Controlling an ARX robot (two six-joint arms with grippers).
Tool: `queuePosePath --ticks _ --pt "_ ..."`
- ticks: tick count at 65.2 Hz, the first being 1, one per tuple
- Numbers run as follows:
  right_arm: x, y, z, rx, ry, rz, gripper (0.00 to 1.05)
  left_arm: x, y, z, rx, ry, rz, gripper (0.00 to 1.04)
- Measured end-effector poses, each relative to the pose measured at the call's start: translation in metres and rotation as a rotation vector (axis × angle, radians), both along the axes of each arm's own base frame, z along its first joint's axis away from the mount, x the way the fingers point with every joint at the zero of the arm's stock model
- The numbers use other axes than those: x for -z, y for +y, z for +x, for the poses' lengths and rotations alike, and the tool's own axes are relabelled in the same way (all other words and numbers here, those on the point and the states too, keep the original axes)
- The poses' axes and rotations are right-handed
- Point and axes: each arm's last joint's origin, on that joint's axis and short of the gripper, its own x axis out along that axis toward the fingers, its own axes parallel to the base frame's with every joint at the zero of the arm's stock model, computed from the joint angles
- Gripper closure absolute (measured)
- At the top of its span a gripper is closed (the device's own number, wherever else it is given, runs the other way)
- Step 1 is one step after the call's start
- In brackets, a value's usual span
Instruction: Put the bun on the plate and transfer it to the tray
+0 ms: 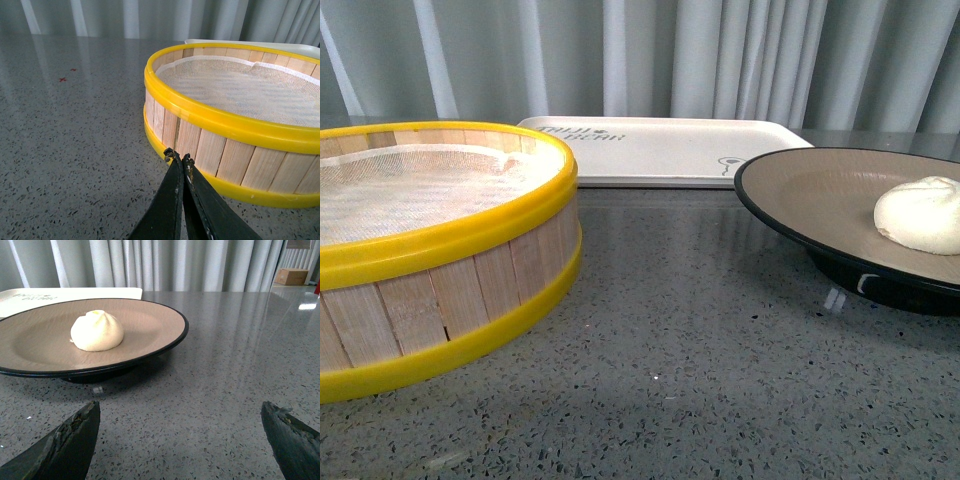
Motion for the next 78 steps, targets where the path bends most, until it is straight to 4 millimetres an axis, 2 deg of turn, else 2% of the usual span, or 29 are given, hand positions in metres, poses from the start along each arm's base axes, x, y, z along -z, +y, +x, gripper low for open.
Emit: queuePosePath --ticks 14,19,47,52,57,65,68,73,78 --pt "0.000 0.000 0.000 0.001 0.000 0.000 0.09 0.009 0.000 -0.010 0.005 0.023 0.000 1.01" --pt "0.000 0.000 0.000 0.001 0.000 0.000 0.09 0.006 0.000 -0.014 0.002 -0.023 0.000 1.01" --pt "0.000 0.000 0.000 0.000 0.000 0.000 0.09 0.006 0.000 -0.014 0.002 -0.024 -0.001 1.00" --pt "0.000 0.000 0.000 0.000 0.000 0.000 0.09 0.006 0.000 -0.014 0.002 -0.024 -0.001 0.88" --pt "0.000 0.000 0.000 0.000 0.000 0.000 0.09 0.006 0.000 -0.014 0.002 -0.024 -0.001 0.70" --pt "0.000 0.000 0.000 0.000 0.000 0.000 0.09 0.006 0.000 -0.014 0.002 -0.024 -0.001 0.49" --pt "-0.001 0.000 0.002 0.029 -0.002 -0.059 0.09 0.006 0.000 -0.014 0.002 -0.024 -0.001 0.40" --pt "-0.019 -0.001 0.012 0.060 -0.051 -0.216 0.09 0.006 0.000 -0.014 0.002 -0.024 -0.001 0.24" --pt "-0.039 -0.002 0.021 0.061 -0.108 -0.246 0.09 0.006 0.000 -0.014 0.002 -0.024 -0.001 0.09"
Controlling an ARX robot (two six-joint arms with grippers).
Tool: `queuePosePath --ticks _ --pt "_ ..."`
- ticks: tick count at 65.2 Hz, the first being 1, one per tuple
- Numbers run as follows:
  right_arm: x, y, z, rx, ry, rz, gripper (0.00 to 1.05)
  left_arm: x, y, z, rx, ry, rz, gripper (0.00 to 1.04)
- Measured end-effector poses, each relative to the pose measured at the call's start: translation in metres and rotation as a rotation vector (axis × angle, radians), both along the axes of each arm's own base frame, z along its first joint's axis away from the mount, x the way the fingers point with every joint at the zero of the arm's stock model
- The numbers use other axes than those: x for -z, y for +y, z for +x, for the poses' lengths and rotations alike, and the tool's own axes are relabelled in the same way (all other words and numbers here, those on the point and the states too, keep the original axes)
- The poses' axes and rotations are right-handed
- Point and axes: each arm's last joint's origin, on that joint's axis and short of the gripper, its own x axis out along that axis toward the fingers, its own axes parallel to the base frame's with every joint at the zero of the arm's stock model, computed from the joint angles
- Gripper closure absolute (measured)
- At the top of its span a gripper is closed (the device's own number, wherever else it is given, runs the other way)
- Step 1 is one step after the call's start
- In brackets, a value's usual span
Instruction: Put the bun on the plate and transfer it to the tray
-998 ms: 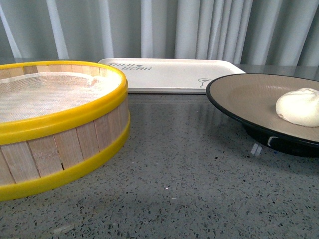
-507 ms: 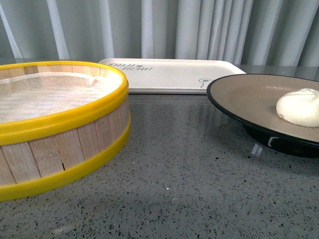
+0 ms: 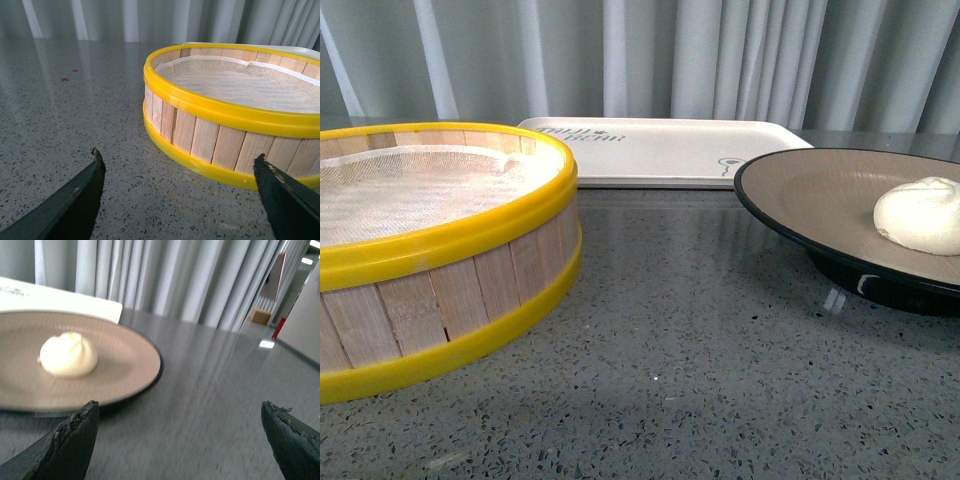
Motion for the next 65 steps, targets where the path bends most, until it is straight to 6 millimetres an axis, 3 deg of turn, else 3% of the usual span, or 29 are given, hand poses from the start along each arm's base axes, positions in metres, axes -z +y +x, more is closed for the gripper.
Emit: queuePosePath --ticks 3,9,14,19,26,50,65 --pt "-0.015 -0.002 0.009 -0.025 -0.030 0.016 0.09 0.000 0.000 0.000 0.000 0.000 0.001 0.05" --pt "-0.030 -0.016 0.027 -0.034 0.017 0.152 0.09 0.000 0.000 0.000 0.000 0.000 0.000 0.07" --pt "-0.021 -0.040 0.042 -0.027 0.186 0.451 0.09 0.000 0.000 0.000 0.000 0.000 0.000 0.07" --pt "-0.002 -0.058 0.046 -0.016 0.321 0.855 0.09 0.000 0.000 0.000 0.000 0.000 0.000 0.07" --pt "-0.002 -0.061 0.052 -0.064 0.367 1.133 0.09 0.000 0.000 0.000 0.000 0.000 0.000 0.07" --pt "-0.007 -0.053 0.073 -0.105 0.417 1.456 0.09 0.000 0.000 0.000 0.000 0.000 0.000 0.07" --pt "-0.008 -0.027 0.088 -0.153 0.491 1.579 0.09 0.000 0.000 0.000 0.000 0.000 0.000 0.07"
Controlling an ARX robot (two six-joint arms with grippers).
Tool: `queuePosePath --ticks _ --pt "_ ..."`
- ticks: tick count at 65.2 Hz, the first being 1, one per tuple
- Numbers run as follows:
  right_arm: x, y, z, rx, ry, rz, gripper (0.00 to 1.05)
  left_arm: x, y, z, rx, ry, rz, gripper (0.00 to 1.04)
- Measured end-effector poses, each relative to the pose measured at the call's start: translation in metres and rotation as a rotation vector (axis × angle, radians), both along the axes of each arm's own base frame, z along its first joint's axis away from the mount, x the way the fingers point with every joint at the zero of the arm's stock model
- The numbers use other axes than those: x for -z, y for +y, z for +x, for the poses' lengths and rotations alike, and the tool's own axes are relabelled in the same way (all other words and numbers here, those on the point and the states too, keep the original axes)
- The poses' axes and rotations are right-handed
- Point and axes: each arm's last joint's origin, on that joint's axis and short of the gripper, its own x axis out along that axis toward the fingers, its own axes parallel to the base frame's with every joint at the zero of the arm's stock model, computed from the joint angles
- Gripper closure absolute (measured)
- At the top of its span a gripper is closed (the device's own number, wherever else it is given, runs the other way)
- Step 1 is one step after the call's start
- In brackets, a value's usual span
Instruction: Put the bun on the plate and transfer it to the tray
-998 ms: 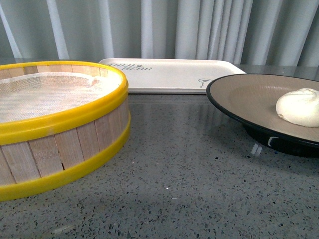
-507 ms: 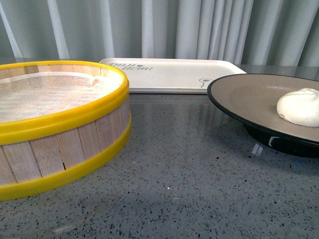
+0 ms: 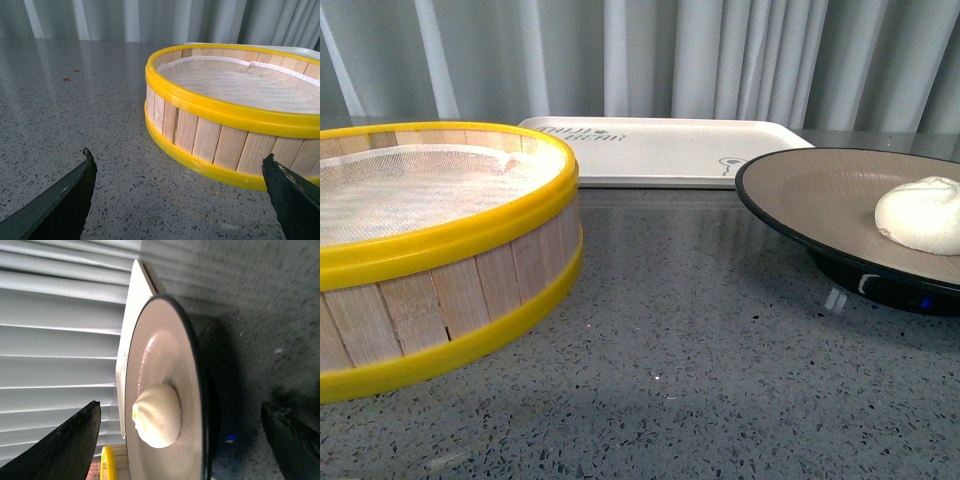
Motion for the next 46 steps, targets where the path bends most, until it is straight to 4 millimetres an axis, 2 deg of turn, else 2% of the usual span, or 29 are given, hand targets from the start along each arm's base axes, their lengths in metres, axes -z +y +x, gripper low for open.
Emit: queuePosePath --ticks 12,14,28,33,46 --pt "0.001 0.017 0.004 -0.028 0.021 0.042 0.09 0.000 0.000 0.000 0.000 0.001 0.000 0.07" --pt "0.001 0.018 0.005 -0.029 0.023 0.043 0.11 0.000 0.000 0.000 0.000 0.000 0.000 0.07" --pt "0.000 0.019 0.006 -0.034 0.033 0.050 0.46 0.000 0.000 0.000 0.000 0.000 0.000 0.07" --pt "0.000 0.018 0.006 -0.033 0.035 0.052 0.64 0.000 0.000 0.000 0.000 0.000 0.000 0.07" --pt "0.000 0.017 0.006 -0.031 0.037 0.050 0.95 0.000 0.000 0.000 0.000 0.000 0.000 0.07"
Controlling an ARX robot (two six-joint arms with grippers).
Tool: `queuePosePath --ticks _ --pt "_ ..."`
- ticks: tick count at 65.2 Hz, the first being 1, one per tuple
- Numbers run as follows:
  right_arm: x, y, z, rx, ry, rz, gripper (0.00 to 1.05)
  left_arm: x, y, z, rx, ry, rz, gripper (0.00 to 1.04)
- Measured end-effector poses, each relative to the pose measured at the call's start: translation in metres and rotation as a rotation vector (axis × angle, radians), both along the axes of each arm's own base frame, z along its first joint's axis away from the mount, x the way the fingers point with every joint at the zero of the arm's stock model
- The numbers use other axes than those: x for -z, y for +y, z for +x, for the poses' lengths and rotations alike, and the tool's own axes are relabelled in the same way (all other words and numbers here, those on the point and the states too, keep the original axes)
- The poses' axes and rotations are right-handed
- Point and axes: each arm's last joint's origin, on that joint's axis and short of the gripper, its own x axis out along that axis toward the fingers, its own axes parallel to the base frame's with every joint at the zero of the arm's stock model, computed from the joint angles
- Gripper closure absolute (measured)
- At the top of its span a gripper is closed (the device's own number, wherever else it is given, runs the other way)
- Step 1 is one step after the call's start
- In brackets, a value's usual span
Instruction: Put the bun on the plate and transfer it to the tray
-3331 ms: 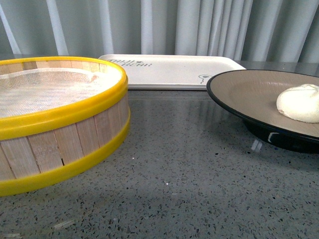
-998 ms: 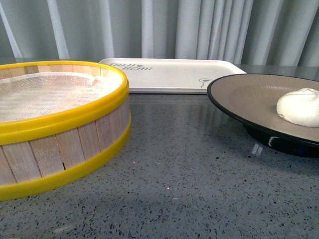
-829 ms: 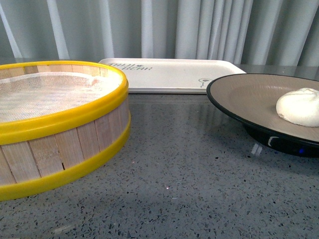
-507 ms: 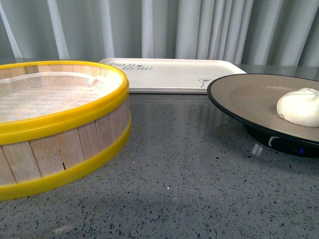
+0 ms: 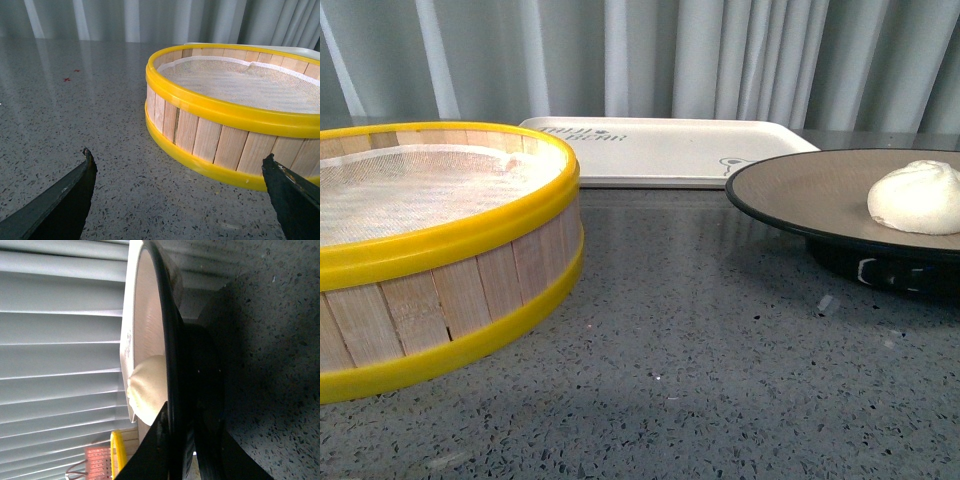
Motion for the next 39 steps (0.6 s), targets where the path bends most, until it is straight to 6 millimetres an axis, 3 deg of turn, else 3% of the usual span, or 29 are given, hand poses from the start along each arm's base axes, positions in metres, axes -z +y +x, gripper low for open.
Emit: queuePosePath --ticks 5,25,33,39 --pt "-0.001 0.001 -0.001 -0.003 -0.005 -0.004 1.02 0.000 0.000 0.000 0.000 0.000 0.000 0.07" --pt "-0.005 0.010 -0.020 -0.006 -0.056 0.008 1.02 0.000 0.000 0.000 0.000 0.001 0.000 0.07" --pt "-0.010 0.012 -0.014 0.002 -0.076 0.012 1.02 0.000 0.000 0.000 0.000 0.000 0.000 0.07" --pt "-0.017 0.013 0.002 0.015 -0.077 0.009 1.02 0.000 0.000 0.000 0.000 0.000 0.000 0.07"
